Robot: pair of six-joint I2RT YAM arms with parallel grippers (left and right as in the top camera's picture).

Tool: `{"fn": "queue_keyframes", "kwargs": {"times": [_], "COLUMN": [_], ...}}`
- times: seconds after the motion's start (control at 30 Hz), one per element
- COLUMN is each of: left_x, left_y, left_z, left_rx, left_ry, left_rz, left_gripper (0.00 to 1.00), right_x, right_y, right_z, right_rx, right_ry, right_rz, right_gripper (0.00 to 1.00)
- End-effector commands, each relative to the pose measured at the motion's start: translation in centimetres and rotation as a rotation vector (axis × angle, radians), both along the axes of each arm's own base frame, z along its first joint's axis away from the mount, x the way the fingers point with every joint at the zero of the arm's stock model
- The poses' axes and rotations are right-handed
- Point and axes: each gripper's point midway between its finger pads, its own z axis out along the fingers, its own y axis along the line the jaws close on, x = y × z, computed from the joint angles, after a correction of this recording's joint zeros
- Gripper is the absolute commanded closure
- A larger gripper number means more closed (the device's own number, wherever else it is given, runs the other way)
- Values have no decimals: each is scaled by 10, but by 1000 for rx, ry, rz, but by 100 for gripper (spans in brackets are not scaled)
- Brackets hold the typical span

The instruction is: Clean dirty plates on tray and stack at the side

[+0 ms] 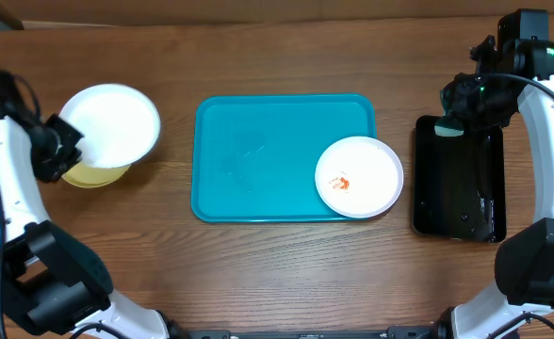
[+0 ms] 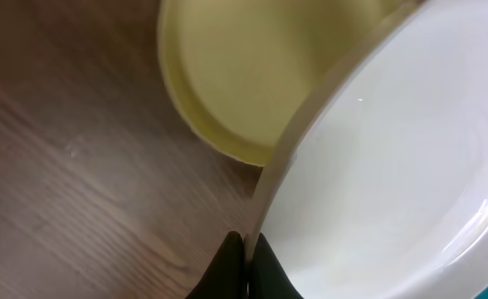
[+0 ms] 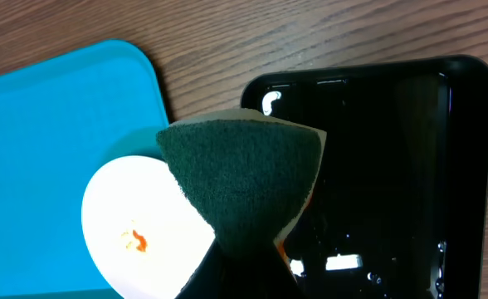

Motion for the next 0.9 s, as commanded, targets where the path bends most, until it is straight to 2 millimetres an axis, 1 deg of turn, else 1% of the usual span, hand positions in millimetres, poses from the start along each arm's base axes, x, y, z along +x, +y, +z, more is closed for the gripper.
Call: {"fn": "queue_keyframes", "kwargs": {"times": [0.0,0.03,0.1,0.3,0.37,0.53,0.7,0.73,0.8,0.83,0.87], "left_x": [-22,-27,-29,-26,-27,-30,-37,-38,-38,-38,-37], "left_y": [25,32,40,47,51,54,50,49,49,49,50], "left_z": [-5,-8,-13,-36,-41,-56,-73,-75,-77,-77,-77], "left_rx": [40,59,73,91,108,132,130,128,128,129,129], "left_ry": [46,59,56,31,29,33,54,56,54,53,49], "left_rz": [193,235,260,273,300,314,314,314,313,313,310], "left_gripper": [96,96,96,96,96,96,96,93,78,73,71], "right_x": [-1,-1,-1,-2,-3,-4,-4,-4,-4,-4,-4], "right_y": [0,0,0,0,0,0,0,0,0,0,0], "right_z": [1,1,0,0,0,0,0,0,0,0,0], "right_rx": [-9,-9,-9,-8,-8,-8,-7,-8,-7,-7,-7], "right_ry": [-3,-3,-3,0,4,8,9,10,11,11,11], "right_rz": [9,9,9,9,9,9,9,9,9,9,9], "right_gripper": [96,96,96,96,96,96,96,96,96,96,96]}}
